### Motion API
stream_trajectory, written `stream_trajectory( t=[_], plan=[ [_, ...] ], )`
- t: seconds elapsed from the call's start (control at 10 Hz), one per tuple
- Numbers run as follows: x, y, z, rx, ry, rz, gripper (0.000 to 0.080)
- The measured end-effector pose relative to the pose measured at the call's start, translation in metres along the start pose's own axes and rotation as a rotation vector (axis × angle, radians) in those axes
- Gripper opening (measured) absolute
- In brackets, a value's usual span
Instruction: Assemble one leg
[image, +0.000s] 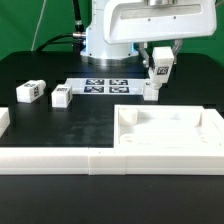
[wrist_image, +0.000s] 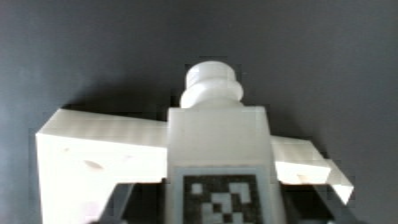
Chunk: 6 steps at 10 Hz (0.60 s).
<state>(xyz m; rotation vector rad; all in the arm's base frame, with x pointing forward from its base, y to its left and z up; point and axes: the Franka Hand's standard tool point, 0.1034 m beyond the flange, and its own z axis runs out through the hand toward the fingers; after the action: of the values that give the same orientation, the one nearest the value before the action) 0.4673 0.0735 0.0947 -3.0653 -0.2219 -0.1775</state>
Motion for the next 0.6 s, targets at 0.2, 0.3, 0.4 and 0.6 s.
stream_trajectory(
  t=[0.2, 0.3, 0.4, 0.6],
  plan=[
    [0.001, -0.001, 0.001, 0.001, 0.0, -0.001, 0.0287],
    [0.016, -0.008, -0.001, 0.006, 0.019, -0.014, 0.0287],
    [0.037, -0.012, -0.003, 0.012, 0.043, -0.02, 0.0287],
    [0.073, -0.02, -0.005, 0.023, 0.088, -0.016, 0.0287]
  ],
)
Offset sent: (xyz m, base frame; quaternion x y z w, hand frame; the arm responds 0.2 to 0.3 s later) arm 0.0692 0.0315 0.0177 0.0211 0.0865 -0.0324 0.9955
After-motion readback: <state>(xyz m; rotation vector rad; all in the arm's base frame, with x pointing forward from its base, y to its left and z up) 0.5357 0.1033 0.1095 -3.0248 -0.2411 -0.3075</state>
